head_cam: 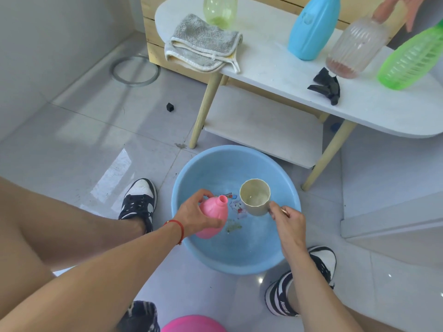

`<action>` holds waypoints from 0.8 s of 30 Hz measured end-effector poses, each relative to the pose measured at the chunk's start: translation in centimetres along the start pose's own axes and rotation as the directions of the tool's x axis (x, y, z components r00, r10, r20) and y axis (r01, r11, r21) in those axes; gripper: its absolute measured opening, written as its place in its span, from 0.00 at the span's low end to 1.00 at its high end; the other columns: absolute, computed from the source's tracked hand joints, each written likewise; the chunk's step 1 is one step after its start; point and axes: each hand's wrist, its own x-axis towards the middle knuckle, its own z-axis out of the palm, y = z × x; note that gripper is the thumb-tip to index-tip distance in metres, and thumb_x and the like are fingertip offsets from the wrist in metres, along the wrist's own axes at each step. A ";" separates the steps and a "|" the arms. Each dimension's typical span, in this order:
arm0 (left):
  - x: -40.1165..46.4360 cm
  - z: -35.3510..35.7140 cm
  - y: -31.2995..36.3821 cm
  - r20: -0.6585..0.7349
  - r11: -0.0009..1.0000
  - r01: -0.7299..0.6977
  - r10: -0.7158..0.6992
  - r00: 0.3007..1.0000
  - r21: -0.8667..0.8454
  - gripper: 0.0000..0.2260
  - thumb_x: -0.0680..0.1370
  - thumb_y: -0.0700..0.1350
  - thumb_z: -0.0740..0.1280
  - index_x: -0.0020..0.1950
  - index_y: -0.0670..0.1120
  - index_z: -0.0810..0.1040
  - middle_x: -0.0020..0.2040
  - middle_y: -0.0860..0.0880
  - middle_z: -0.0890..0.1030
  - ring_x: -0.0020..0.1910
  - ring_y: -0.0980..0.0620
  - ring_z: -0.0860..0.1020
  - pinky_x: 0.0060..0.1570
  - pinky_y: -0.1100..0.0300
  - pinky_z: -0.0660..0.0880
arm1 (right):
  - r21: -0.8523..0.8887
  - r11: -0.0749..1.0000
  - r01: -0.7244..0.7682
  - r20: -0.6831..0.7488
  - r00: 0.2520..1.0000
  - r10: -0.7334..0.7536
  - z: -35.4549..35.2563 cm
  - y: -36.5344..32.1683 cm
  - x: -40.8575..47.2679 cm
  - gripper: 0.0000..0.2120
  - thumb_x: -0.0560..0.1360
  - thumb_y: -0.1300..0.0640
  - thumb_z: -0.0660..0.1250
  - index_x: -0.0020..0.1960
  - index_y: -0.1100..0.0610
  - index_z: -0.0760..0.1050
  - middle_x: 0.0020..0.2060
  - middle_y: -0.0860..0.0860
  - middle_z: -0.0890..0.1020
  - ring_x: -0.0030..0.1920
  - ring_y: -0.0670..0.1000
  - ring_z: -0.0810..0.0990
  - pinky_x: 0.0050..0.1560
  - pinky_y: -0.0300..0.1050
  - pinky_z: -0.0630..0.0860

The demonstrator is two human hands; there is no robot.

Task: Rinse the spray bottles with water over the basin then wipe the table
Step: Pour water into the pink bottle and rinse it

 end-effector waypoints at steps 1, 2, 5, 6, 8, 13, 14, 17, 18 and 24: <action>0.0 0.1 0.0 0.004 1.000 -0.003 0.003 1.000 0.004 0.29 0.59 0.58 0.80 0.57 0.62 0.73 0.57 0.55 0.77 0.51 0.52 0.81 0.40 0.60 0.79 | -0.001 1.000 0.026 -0.023 0.999 -0.026 -0.3 -0.5 -0.2 0.27 0.72 0.50 0.74 0.34 0.67 0.63 0.31 0.55 0.65 0.34 0.51 0.61 0.36 0.47 0.59; 0.1 0.1 0.0 0.007 1.000 -0.003 0.003 1.000 0.006 0.30 0.58 0.58 0.80 0.56 0.62 0.73 0.57 0.55 0.76 0.51 0.52 0.81 0.41 0.59 0.79 | -0.012 0.999 0.047 -0.054 0.997 -0.047 -0.5 -1.0 -0.5 0.27 0.72 0.51 0.74 0.34 0.68 0.63 0.31 0.54 0.64 0.34 0.52 0.59 0.36 0.47 0.58; 0.1 0.3 0.1 0.006 1.000 -0.002 0.002 1.000 0.016 0.30 0.58 0.59 0.81 0.56 0.62 0.73 0.56 0.55 0.76 0.51 0.51 0.81 0.43 0.56 0.81 | -0.011 0.996 0.087 -0.103 0.991 -0.088 -1.1 -2.9 -1.5 0.24 0.72 0.55 0.74 0.30 0.61 0.62 0.27 0.49 0.61 0.33 0.52 0.58 0.34 0.46 0.58; 0.1 0.4 0.2 0.004 1.000 -0.004 0.004 1.000 0.022 0.30 0.58 0.58 0.81 0.56 0.62 0.73 0.55 0.55 0.77 0.51 0.51 0.81 0.43 0.56 0.81 | -0.002 0.995 0.103 -0.105 0.989 -0.103 -1.3 -3.4 -1.8 0.24 0.73 0.56 0.74 0.29 0.57 0.61 0.26 0.47 0.60 0.33 0.51 0.57 0.34 0.45 0.58; 0.1 0.5 0.3 0.002 1.000 -0.007 0.007 1.000 0.026 0.29 0.59 0.57 0.82 0.56 0.61 0.74 0.54 0.55 0.77 0.50 0.52 0.81 0.41 0.58 0.80 | 0.017 0.992 0.128 -0.101 0.987 -0.126 -1.6 -4.2 -2.5 0.25 0.73 0.58 0.74 0.28 0.54 0.59 0.26 0.46 0.59 0.33 0.51 0.57 0.33 0.45 0.57; 0.0 0.5 0.7 -0.015 0.999 -0.023 0.024 1.000 0.037 0.28 0.60 0.54 0.83 0.55 0.59 0.74 0.53 0.56 0.77 0.48 0.52 0.80 0.38 0.61 0.77 | -0.046 0.974 0.222 -0.067 0.972 -0.224 -1.7 -5.1 -3.4 0.28 0.72 0.60 0.74 0.23 0.51 0.60 0.23 0.43 0.59 0.31 0.50 0.57 0.34 0.45 0.59; -0.1 0.5 0.7 -0.016 0.999 -0.024 0.024 1.000 0.036 0.28 0.61 0.53 0.83 0.55 0.59 0.74 0.53 0.56 0.77 0.48 0.52 0.80 0.38 0.61 0.77 | -0.057 0.970 0.236 -0.058 0.969 -0.239 -1.6 -5.2 -3.6 0.28 0.72 0.60 0.74 0.22 0.50 0.62 0.22 0.43 0.60 0.30 0.49 0.58 0.34 0.44 0.59; -0.1 0.5 0.8 -0.025 0.999 -0.031 0.032 0.999 0.041 0.27 0.61 0.54 0.83 0.55 0.59 0.75 0.52 0.56 0.77 0.48 0.54 0.80 0.38 0.62 0.77 | -0.057 0.964 0.260 -0.054 0.963 -0.264 -1.2 -5.3 -3.9 0.25 0.72 0.62 0.74 0.23 0.50 0.66 0.21 0.43 0.64 0.27 0.46 0.61 0.31 0.41 0.63; -0.1 0.5 0.8 -0.025 0.998 -0.034 0.035 0.999 0.044 0.27 0.60 0.54 0.83 0.55 0.59 0.75 0.52 0.56 0.78 0.47 0.54 0.80 0.38 0.62 0.76 | -0.054 0.962 0.266 -0.054 0.962 -0.269 -1.2 -5.3 -4.0 0.23 0.73 0.62 0.74 0.24 0.51 0.69 0.21 0.43 0.67 0.27 0.45 0.64 0.30 0.38 0.65; 0.1 0.7 0.6 -0.047 0.996 -0.034 0.038 0.998 0.079 0.27 0.60 0.56 0.82 0.54 0.61 0.74 0.52 0.56 0.78 0.49 0.54 0.80 0.44 0.57 0.81 | -0.142 0.917 0.373 -0.037 0.924 -0.382 -0.7 -5.7 -4.3 0.11 0.72 0.63 0.74 0.31 0.58 0.78 0.25 0.45 0.76 0.29 0.44 0.74 0.34 0.31 0.70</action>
